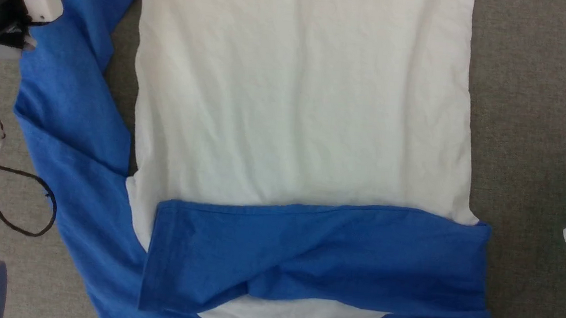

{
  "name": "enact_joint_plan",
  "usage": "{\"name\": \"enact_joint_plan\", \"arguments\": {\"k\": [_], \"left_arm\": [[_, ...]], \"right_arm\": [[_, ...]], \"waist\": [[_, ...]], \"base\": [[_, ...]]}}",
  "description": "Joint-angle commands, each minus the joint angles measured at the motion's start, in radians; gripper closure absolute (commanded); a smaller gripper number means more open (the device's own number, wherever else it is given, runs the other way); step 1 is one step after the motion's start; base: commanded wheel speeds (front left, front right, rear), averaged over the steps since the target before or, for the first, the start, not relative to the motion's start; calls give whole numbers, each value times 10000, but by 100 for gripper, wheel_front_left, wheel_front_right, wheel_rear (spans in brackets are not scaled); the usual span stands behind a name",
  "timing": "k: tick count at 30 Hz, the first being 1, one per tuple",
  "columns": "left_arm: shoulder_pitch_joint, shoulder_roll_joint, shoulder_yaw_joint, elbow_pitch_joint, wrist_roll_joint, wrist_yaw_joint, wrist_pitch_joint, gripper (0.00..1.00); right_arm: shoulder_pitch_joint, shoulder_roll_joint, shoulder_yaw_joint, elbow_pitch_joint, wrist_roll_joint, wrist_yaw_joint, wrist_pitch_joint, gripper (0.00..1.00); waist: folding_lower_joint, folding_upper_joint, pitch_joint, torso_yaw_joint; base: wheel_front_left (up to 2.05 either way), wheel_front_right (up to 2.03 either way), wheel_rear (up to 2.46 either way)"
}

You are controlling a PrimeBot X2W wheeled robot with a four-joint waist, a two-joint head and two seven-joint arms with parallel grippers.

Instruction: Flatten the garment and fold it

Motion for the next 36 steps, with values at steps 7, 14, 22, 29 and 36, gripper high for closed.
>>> {"name": "enact_joint_plan", "arguments": {"k": [7,14,22,29,36], "left_arm": [[-246,246,-361,501,251,10,354,0],[35,285,-544,721,212,145,1053,100],[208,127,324,203,-1,901,-1237,100],[799,59,1135,684,-325,1378,-2834,100],[1785,28,1785,757,-787,1397,-3802,100]], "right_arm": [[-227,18,100,10,162,-7,-113,0],[-286,18,126,65,162,-7,-171,0],[-176,18,156,386,151,-7,-275,0],[127,18,241,844,186,-7,-386,0],[513,18,188,1375,248,-7,-450,0]], "waist": [[-2,0,687,-312],[-2,0,686,-312],[-2,0,40,3],[-2,0,-1276,508],[-2,0,-2607,1052]], "base": [[0,0,0],[0,0,0],[0,0,0],[0,0,0],[0,0,0]]}}
